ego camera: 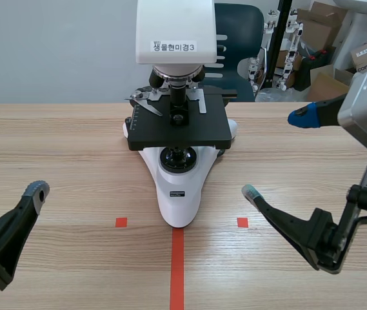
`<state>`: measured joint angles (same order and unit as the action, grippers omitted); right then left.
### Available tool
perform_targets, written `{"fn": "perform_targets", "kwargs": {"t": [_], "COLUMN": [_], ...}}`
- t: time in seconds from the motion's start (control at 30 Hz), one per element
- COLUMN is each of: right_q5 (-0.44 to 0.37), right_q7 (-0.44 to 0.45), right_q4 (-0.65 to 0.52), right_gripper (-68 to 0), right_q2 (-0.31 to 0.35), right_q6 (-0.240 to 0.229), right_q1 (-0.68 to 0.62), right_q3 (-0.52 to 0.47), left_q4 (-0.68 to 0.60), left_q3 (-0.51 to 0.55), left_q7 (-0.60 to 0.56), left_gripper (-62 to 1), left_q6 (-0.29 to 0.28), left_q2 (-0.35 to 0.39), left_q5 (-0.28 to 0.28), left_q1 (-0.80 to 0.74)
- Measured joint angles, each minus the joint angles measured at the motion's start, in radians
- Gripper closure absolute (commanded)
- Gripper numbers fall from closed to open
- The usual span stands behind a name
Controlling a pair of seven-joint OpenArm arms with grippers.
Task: Point at the coarse focus knob
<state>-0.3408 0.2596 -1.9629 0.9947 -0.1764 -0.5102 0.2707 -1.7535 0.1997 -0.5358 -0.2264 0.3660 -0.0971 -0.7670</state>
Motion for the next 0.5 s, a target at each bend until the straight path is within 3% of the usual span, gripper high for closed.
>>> {"fn": "perform_targets", "kwargs": {"t": [0.23, 0.5], "right_q5": [0.000, 0.000], "right_q7": [-0.003, -0.003], "right_q4": [0.000, 0.000], "right_gripper": [-67.9, -67.9], "right_q2": [0.000, 0.000], "right_q6": [0.000, 0.000], "right_q1": [0.000, 0.000], "right_q3": [0.000, 0.000], "left_q4": [0.000, 0.000], "left_q3": [0.000, 0.000], "left_q7": [-0.015, -0.034], "left_gripper": [-62.3, -62.3], "left_q6": [0.051, 0.055], "left_q2": [0.000, 0.000], "left_q5": [0.000, 0.038], "left_q1": [0.000, 0.000]}}
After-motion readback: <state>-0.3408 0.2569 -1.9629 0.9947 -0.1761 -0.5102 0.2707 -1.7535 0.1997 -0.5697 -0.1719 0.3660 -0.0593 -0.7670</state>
